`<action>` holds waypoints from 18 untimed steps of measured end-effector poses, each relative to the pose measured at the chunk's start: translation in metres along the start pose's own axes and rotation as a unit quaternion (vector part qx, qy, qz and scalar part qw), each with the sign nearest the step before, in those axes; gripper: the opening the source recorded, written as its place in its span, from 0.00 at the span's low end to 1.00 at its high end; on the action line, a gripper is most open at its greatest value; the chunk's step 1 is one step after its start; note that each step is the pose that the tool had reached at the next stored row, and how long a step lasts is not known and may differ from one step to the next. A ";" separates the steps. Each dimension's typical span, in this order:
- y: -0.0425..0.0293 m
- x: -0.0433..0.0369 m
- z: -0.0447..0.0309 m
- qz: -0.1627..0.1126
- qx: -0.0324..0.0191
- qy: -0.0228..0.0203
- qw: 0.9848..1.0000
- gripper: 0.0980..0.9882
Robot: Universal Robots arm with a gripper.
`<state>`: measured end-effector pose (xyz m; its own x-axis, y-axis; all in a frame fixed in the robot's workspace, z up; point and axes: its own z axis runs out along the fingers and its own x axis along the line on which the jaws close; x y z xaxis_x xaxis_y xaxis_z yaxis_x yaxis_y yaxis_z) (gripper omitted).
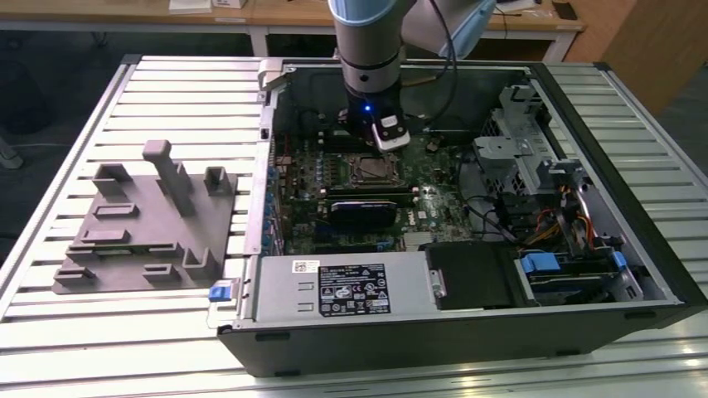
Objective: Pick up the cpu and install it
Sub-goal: 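Install the first cpu locking lever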
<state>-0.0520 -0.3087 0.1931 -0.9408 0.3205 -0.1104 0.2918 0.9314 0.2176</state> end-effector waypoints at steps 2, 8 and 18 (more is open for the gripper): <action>0.0006 -0.0020 0.0005 -0.001 0.000 0.000 1.000 0.01; 0.0017 -0.0045 0.0000 -0.002 -0.001 0.000 1.000 0.01; 0.0060 -0.0066 -0.0196 -0.002 0.000 0.000 1.000 0.01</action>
<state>-0.0474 -0.3086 0.2141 -0.9423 0.3161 -0.1105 0.2874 0.9328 0.2177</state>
